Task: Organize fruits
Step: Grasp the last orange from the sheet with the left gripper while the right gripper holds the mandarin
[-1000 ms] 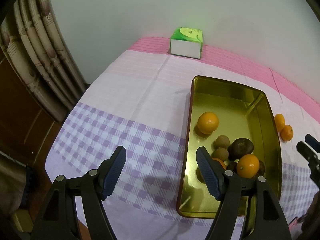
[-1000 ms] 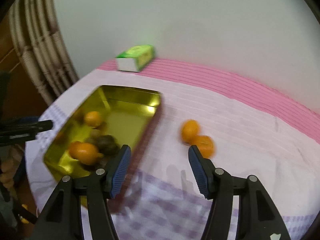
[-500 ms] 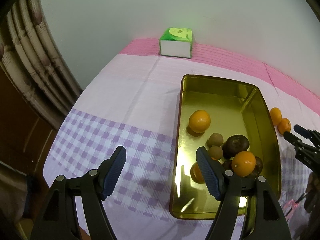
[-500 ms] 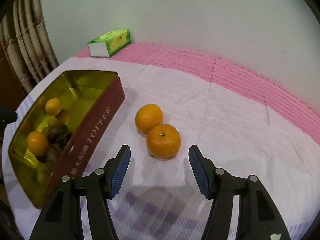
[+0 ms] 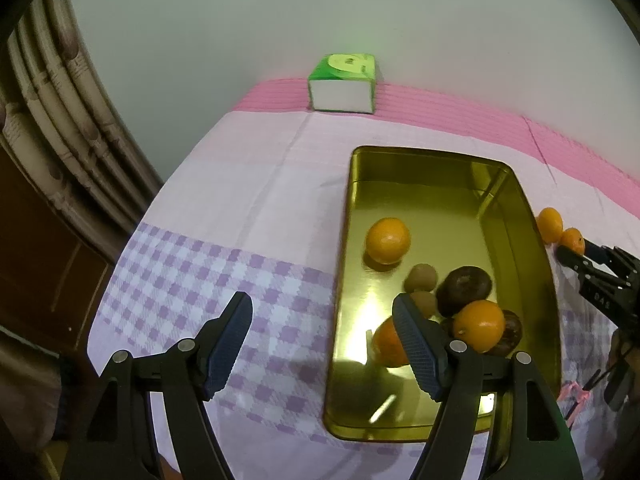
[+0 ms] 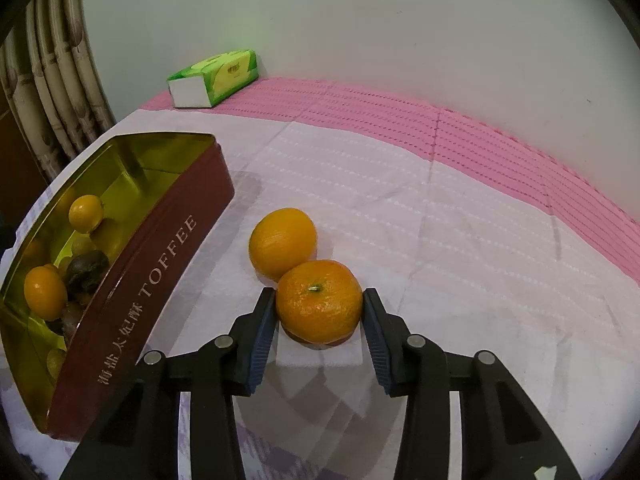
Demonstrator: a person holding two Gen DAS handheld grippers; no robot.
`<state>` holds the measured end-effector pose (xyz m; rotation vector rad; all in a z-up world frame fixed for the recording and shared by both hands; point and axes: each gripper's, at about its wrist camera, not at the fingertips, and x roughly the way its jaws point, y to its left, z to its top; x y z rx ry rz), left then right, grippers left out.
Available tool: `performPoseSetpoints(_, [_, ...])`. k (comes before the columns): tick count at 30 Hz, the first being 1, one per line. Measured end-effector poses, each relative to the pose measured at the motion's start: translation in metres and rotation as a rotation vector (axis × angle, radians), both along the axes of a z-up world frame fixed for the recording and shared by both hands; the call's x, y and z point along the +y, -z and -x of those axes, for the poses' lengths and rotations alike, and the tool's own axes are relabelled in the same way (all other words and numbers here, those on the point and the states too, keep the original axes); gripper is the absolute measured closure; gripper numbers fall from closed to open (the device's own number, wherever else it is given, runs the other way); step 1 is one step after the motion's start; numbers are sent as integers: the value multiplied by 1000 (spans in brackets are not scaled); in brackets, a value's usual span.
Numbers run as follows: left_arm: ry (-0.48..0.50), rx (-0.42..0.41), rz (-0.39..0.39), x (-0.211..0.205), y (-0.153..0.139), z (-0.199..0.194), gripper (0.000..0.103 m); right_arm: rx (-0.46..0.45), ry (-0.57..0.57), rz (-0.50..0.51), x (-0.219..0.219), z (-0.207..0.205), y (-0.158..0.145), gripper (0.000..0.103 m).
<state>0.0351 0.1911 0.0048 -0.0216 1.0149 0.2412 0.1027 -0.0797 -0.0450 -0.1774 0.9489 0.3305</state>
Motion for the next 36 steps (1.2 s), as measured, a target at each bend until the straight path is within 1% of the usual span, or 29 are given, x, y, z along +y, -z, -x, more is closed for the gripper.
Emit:
performPoseSetpoints(3, [27,-2,21,-14,-5,-5,30,-17,21,3,-10,-1,-2,63])
performPoseSetpoints(5, [56,-8,21,-29,-8,-11,30,-25,42,9,-22,0,-3,63])
performPoseSetpoints(7, [94,-12,11,-48,-11,-18,30,-32,68,14,-36,0,-5,63])
performPoseSetpoints(10, [159,-16,15,-79,-13,-29,30,-41,122,16,-62,2,-8,63])
performPoseSetpoints(16, [282,1,30,-139,-6,-51,30,-72,219,69,-114,10,-12,63])
performPoseSetpoints(21, [365,20,33,-183,1,-72,30,-68,292,69,-153,18,-12,63])
performPoseSetpoints(25, [380,59,69,-201,13,-90,30,-74,330,60,-173,24,-11,63])
performPoseSetpoints(29, [382,97,102,-215,27,-111,30,-77,346,44,-180,25,-9,63])
performPoseSetpoints(31, [386,109,98,-222,33,-118,30,-72,353,32,-183,25,-8,63])
performPoseSetpoints(36, [392,126,90,-236,44,-126,35,-59,361,1,-192,27,-8,63])
